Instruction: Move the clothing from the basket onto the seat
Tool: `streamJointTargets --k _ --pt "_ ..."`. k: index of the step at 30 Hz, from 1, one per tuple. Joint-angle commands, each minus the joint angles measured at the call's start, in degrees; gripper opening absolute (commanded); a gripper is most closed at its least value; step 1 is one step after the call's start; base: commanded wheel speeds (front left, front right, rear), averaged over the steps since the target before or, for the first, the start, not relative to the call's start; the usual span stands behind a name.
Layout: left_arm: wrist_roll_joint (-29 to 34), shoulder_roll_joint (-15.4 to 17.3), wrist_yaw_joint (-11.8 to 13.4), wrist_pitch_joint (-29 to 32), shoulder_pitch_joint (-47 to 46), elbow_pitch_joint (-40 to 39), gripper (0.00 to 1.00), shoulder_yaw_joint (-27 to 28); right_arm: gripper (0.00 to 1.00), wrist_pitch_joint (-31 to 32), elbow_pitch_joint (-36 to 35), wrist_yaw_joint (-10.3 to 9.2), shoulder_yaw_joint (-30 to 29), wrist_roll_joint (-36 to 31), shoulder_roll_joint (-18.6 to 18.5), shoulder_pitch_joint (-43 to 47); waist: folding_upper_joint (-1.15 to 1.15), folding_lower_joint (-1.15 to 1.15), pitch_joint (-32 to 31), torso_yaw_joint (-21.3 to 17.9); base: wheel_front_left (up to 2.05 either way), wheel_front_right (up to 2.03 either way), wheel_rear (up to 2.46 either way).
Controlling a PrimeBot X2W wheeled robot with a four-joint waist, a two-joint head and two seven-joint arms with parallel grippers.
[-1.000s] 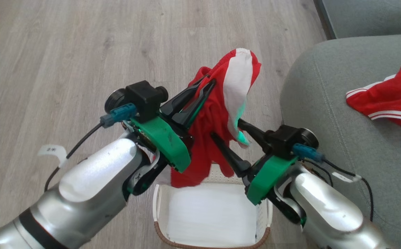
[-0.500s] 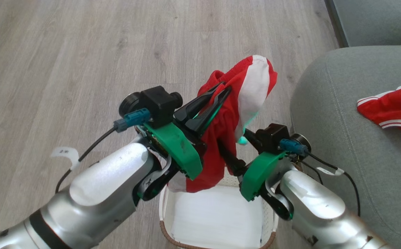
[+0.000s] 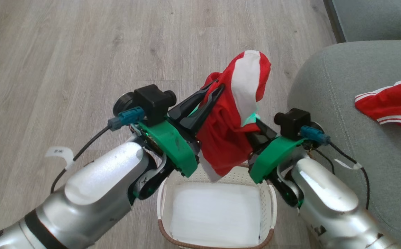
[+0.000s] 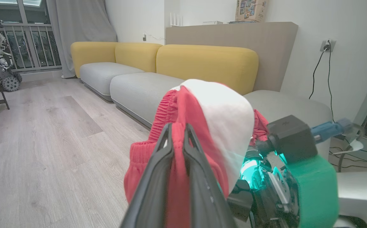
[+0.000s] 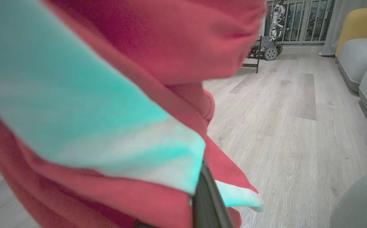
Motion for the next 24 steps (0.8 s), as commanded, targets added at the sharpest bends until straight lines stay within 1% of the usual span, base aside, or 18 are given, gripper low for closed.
streamJointTargets --k 1,2,7,14,15,16,17,18,19,20,24 --pt "-0.21 1.56 0.50 -0.56 -2.46 -1.53 0.00 3.12 0.00 -0.76 -2.78 -0.02 -0.99 -0.72 0.32 -0.07 0.00 0.00 0.04 -0.12 0.00 0.00 0.00" --pt "-0.21 1.56 0.50 -0.56 -2.46 -1.53 0.00 3.12 0.00 -0.76 -2.78 -0.02 -0.99 -0.72 0.32 -0.07 0.00 0.00 0.04 -0.12 0.00 0.00 0.00" --pt "0.24 2.03 0.85 -0.50 -2.30 -1.13 0.00 2.75 0.00 -0.77 -6.11 -0.02 -5.05 -2.86 -0.01 1.74 0.00 0.00 0.11 -0.35 0.00 0.00 0.00" --pt "0.22 2.73 1.56 -1.11 -0.77 -0.37 0.00 2.56 0.00 -0.77 -13.70 -0.02 -13.81 -6.85 -0.37 5.87 0.00 0.00 0.04 -0.75 0.00 0.00 0.00" --pt "0.14 2.74 1.65 -1.14 -0.46 -0.40 0.00 2.42 0.00 -0.77 -15.92 -0.02 -16.36 -7.81 -0.57 7.21 0.00 0.00 0.04 -0.86 0.00 0.00 0.00" --pt "0.11 2.69 1.70 -1.15 -0.38 -0.46 0.00 2.37 0.00 -0.77 -16.96 -0.02 -17.53 -8.27 -0.70 7.85 0.00 0.00 0.02 -0.94 0.00 0.00 0.00" --pt "0.11 2.61 1.77 -1.15 -0.32 -0.54 0.04 2.30 0.00 -0.77 -17.90 -0.02 -18.56 -8.72 -0.85 8.45 0.00 0.00 0.00 -1.05 0.00 0.00 0.00" --pt "0.08 2.54 1.83 -1.16 -0.22 -0.61 0.27 2.24 0.00 -0.77 -18.77 -0.02 -19.52 -9.06 -0.98 9.00 0.00 0.00 -0.02 -1.21 0.00 0.00 0.00" --pt "0.11 2.52 2.05 -1.25 0.08 -0.71 0.95 2.11 0.00 -0.77 -20.37 -0.02 -21.17 -9.66 -1.28 9.82 0.00 0.00 0.00 -1.72 0.00 0.00 0.00" --pt "0.13 2.56 2.16 -1.33 0.34 -0.77 1.00 2.02 0.00 -0.77 -21.07 -0.02 -21.87 -9.93 -1.45 10.14 0.00 0.00 0.01 -2.06 0.00 0.00 0.00" --pt "0.10 2.87 2.58 -1.70 1.83 -1.06 1.00 1.57 0.00 -0.77 -23.47 -0.02 -24.74 -10.71 -2.17 11.20 0.00 0.00 0.33 -3.66 0.00 0.00 0.00"
